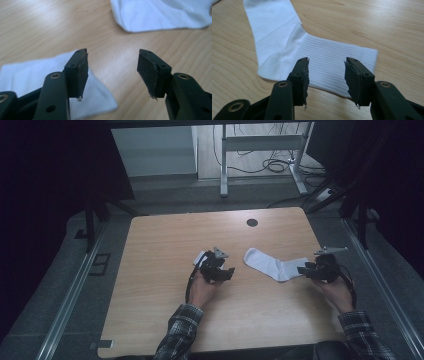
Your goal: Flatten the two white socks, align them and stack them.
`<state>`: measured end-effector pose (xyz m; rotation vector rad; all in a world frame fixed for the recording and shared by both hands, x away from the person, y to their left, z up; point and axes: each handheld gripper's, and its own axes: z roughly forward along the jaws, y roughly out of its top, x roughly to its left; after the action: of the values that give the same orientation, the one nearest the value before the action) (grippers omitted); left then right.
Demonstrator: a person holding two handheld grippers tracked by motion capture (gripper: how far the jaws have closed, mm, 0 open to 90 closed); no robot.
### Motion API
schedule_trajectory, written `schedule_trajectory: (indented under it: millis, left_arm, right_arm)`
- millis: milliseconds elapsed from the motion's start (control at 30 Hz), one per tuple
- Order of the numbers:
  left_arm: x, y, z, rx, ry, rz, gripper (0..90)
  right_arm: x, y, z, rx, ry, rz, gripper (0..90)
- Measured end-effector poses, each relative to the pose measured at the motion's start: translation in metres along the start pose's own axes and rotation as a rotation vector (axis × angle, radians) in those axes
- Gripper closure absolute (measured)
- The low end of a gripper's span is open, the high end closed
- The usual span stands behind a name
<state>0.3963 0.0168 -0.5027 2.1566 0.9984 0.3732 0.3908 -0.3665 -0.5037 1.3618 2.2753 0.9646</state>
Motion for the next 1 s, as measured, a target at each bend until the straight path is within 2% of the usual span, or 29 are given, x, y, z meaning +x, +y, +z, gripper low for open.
schedule_trajectory:
  millis: [33, 133, 267, 400, 500, 600, 633, 667, 767, 867, 933, 967, 1000]
  left_arm:
    - [-0.001, 0.004, 0.004, 0.001, 0.002, -0.003, 46.8]
    - [-0.003, 0.017, 0.017, 0.007, 0.02, 0.017, 50.9]
    - [-0.004, 0.026, 0.029, -0.001, 0.021, 0.014, 57.3]
    - [-0.007, 0.032, 0.04, 0.002, 0.012, 0.015, 59.2]
    - [-0.013, 0.04, 0.055, 0.013, 0.008, 0.029, 59.1]
    - [-0.015, 0.044, 0.062, 0.011, 0.005, 0.032, 58.1]
    - [-0.016, 0.045, 0.066, 0.012, 0.003, 0.033, 54.2]
    - [-0.017, 0.047, 0.072, 0.019, 0.02, 0.038, 53.3]
    - [-0.017, 0.048, 0.079, 0.022, 0.031, 0.028, 51.6]
    - [-0.017, 0.046, 0.089, 0.038, 0.057, 0.008, 52.9]
    - [-0.016, 0.046, 0.091, 0.038, 0.053, 0.0, 56.4]
    - [-0.016, 0.045, 0.093, 0.035, 0.046, -0.005, 59.4]
    - [-0.016, 0.045, 0.093, 0.035, 0.046, -0.005, 62.7]
  right_arm:
    - [-0.003, -0.001, -0.001, -0.007, -0.007, 0.01, 54.4]
    - [-0.009, -0.002, -0.003, 0.0, -0.021, 0.021, 57.6]
    - [-0.016, -0.003, -0.005, 0.002, -0.031, 0.034, 59.6]
    - [-0.02, -0.004, -0.007, 0.004, -0.04, 0.033, 61.7]
    - [-0.024, -0.005, -0.006, 0.004, -0.051, 0.046, 64.2]
    - [-0.026, -0.006, -0.006, 0.005, -0.056, 0.051, 64.1]
    - [-0.027, -0.007, -0.004, 0.001, -0.055, 0.057, 62.5]
    - [-0.028, -0.007, -0.004, 0.0, -0.055, 0.063, 61.5]
    - [-0.028, -0.009, 0.001, 0.008, -0.059, 0.059, 58.6]
    - [-0.028, -0.01, 0.005, 0.022, -0.064, 0.061, 57.6]
    - [-0.028, -0.011, 0.007, 0.026, -0.065, 0.064, 57.8]
    - [-0.028, -0.012, 0.011, 0.04, -0.069, 0.063, 62.6]
    - [-0.028, -0.012, 0.011, 0.04, -0.069, 0.063, 62.6]
